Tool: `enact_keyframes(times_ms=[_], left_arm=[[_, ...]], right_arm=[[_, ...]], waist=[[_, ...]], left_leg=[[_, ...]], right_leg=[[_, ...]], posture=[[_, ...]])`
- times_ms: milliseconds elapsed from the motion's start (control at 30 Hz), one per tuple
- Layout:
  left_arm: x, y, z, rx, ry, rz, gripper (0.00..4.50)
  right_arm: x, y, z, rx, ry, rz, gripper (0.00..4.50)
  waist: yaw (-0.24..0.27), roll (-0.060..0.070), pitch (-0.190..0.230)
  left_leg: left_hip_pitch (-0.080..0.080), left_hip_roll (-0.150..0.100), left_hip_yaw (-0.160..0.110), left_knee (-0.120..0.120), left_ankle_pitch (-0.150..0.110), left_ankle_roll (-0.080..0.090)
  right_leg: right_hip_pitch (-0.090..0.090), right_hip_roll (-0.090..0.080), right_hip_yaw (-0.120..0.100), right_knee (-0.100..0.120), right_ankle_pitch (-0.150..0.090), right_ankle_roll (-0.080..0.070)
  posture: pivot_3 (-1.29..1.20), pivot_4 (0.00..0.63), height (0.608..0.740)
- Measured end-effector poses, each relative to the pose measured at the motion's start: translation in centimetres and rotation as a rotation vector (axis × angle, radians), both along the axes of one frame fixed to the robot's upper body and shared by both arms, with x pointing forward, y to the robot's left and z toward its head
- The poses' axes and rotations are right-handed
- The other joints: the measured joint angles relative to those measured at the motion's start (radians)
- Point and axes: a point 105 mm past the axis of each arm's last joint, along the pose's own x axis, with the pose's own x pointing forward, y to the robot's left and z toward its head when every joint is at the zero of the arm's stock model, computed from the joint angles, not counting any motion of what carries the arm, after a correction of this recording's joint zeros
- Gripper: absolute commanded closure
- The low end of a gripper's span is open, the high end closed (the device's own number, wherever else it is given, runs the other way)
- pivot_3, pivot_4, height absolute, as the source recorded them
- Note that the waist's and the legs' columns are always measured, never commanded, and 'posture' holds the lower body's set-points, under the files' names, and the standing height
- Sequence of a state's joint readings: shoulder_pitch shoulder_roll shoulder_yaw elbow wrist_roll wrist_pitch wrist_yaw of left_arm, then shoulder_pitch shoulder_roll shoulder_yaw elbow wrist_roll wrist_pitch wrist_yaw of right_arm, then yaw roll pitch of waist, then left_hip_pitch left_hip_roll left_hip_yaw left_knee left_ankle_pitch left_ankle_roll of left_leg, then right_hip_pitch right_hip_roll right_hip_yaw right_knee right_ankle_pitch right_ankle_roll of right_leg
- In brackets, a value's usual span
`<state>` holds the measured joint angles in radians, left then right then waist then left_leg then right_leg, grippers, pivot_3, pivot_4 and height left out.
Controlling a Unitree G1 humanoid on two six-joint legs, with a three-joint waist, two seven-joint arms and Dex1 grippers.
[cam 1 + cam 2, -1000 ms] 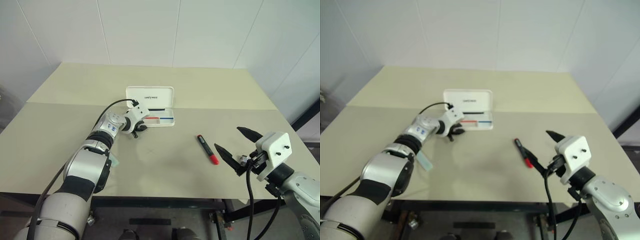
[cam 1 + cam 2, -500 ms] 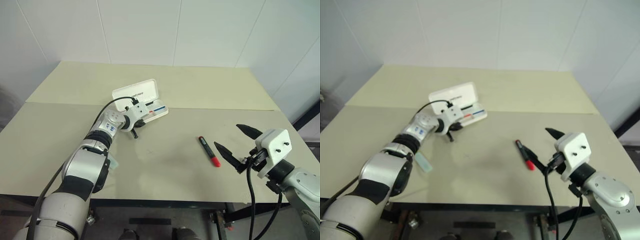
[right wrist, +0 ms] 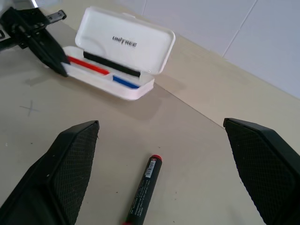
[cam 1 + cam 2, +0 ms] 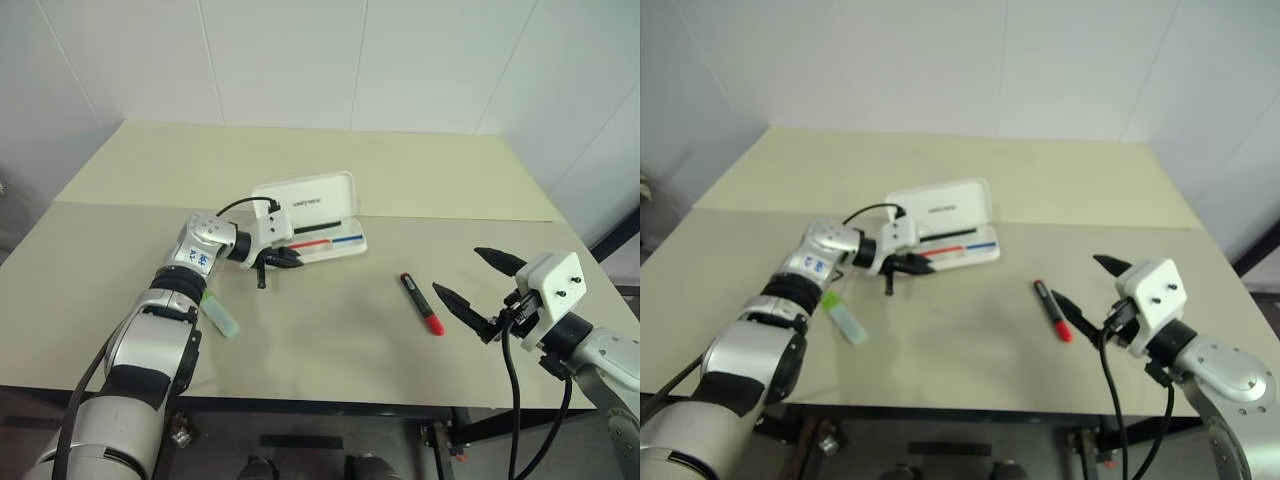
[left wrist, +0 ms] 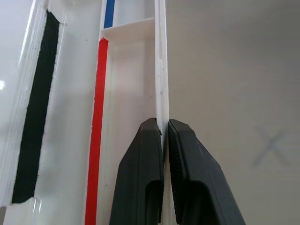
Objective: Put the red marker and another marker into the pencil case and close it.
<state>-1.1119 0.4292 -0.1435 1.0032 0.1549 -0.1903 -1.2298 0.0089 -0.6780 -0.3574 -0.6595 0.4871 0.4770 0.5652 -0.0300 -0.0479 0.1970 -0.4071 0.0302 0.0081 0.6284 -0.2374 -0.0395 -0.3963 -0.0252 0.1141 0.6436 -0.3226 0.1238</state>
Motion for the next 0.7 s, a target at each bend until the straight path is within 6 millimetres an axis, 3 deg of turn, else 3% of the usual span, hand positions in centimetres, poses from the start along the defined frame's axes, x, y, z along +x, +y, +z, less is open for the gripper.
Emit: enact_keyframes(times_ms=[167, 433, 567, 700], left_arm=[[-3.4, 0.4, -0.8, 0.034, 0.032, -0.118, 4.49], [-6.7, 1.5, -2.1, 0.134, 0.037, -0.126, 4.49], [-7.3, 1.5, -2.4, 0.141, 0.031, -0.116, 4.49], [-6.6, 1.1, -2.5, 0.126, -0.009, -0.073, 4.49]], right_arm=[[-0.3, 0.0, -0.2, -0.015, 0.022, 0.047, 0.0], [-0.4, -0.6, -0.2, -0.017, 0.03, 0.061, 0.0], [-0.2, -0.6, -0.1, -0.014, 0.026, 0.06, 0.0], [0.1, -0.6, -0.1, -0.009, 0.023, 0.066, 0.0]], waist=[[-0.003, 0.001, 0.0], [-0.002, 0.001, 0.0], [0.0, 0.001, 0.0], [0.0, 0.001, 0.0]], left_leg=[[0.001, 0.001, -0.001, 0.001, 0.0, 0.0], [0.002, 0.001, -0.001, 0.003, 0.001, 0.001], [0.002, 0.001, -0.001, 0.004, 0.001, 0.001], [0.002, 0.0, -0.001, 0.004, 0.001, 0.001]], right_leg=[[0.0, 0.0, 0.0, 0.003, 0.0, -0.001], [0.001, -0.001, 0.0, 0.005, 0.0, -0.001], [0.001, -0.001, 0.0, 0.004, 0.0, -0.001], [0.001, -0.001, 0.0, 0.004, 0.0, -0.001]], posture=[[0.0, 0.15, 0.74], [0.0, 0.15, 0.74], [0.0, 0.15, 0.74], [0.0, 0.15, 0.74]])
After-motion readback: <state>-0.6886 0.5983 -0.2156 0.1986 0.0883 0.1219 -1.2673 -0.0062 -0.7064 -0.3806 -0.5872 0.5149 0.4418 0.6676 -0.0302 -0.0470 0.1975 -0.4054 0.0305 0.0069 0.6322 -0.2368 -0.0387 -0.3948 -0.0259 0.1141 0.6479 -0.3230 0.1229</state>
